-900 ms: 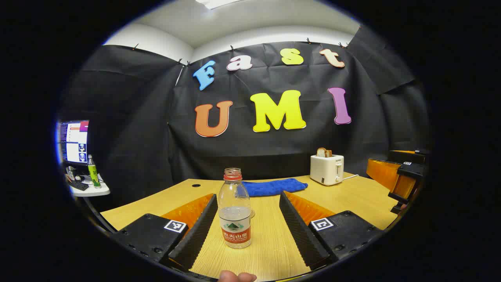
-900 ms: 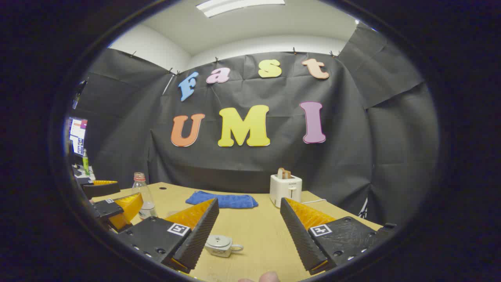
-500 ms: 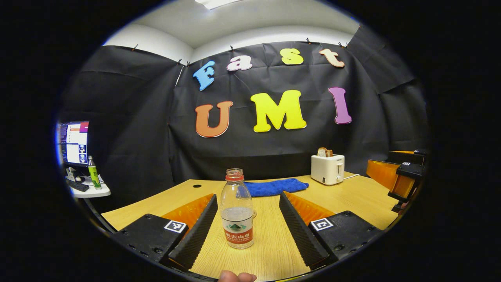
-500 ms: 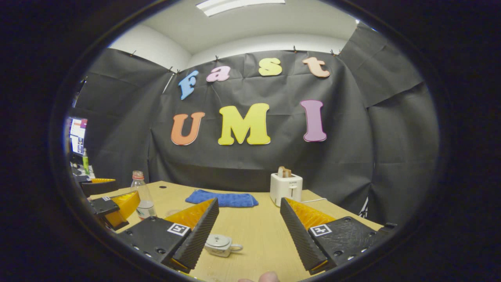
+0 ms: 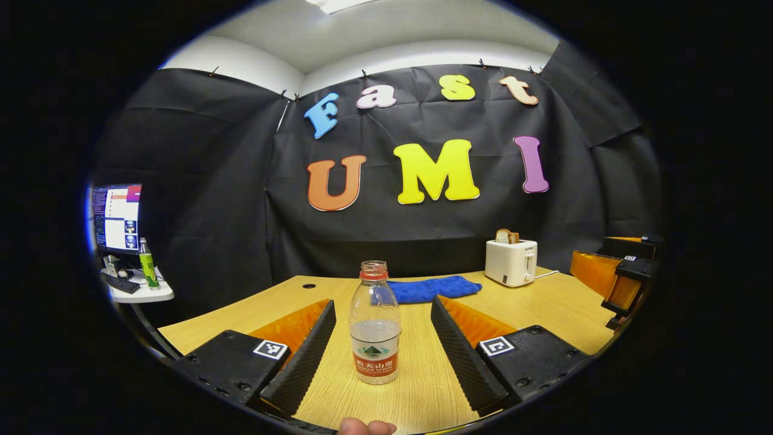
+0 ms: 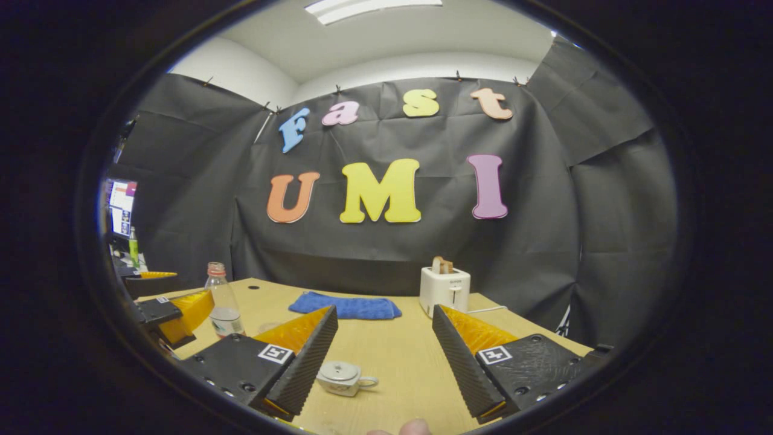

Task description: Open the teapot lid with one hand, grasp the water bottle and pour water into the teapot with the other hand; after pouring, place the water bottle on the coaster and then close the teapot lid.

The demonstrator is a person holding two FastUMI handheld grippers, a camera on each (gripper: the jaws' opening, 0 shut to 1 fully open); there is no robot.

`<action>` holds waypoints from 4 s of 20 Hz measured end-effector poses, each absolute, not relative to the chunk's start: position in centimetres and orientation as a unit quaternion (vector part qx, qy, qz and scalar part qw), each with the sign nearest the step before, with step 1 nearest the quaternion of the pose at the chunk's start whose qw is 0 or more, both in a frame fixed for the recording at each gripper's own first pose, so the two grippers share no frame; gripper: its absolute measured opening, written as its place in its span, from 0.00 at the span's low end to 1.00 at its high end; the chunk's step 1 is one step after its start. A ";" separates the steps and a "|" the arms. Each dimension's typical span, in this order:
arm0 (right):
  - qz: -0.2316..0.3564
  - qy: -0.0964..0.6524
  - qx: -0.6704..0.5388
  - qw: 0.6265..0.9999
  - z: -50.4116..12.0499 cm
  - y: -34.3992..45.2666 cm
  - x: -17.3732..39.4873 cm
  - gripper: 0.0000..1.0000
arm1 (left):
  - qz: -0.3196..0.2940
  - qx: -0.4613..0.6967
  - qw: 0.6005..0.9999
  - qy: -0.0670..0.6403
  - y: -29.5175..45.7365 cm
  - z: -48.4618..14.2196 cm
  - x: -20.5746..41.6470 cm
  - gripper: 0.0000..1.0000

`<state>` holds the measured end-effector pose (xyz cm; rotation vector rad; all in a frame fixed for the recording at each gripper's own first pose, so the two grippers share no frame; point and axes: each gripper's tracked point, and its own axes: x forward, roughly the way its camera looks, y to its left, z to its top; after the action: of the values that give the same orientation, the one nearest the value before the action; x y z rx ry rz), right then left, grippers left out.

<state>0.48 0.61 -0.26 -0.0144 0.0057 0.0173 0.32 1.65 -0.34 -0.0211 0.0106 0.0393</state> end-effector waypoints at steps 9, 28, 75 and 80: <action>0.014 0.027 -0.007 1.000 -2.4 1.4 1.0 0.95 | 0.022 -0.014 1.000 0.007 2.1 -0.2 0.3 0.99; 0.056 0.136 -0.035 0.989 -12.2 5.4 5.8 0.97 | 0.054 -0.028 0.998 0.012 4.8 -0.1 0.3 0.99; 0.086 0.107 -0.025 0.990 -7.6 2.5 4.1 0.00 | -0.019 -0.061 0.984 0.166 2.3 -12.8 3.8 1.00; 0.079 0.110 -0.026 0.990 -7.8 1.8 4.0 0.00 | -0.024 -0.064 0.981 0.180 2.1 -13.5 4.6 1.00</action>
<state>4.03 1.76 -7.82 -0.0515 0.2210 0.1583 4.56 2.08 -13.49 -0.1295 0.3620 -0.0488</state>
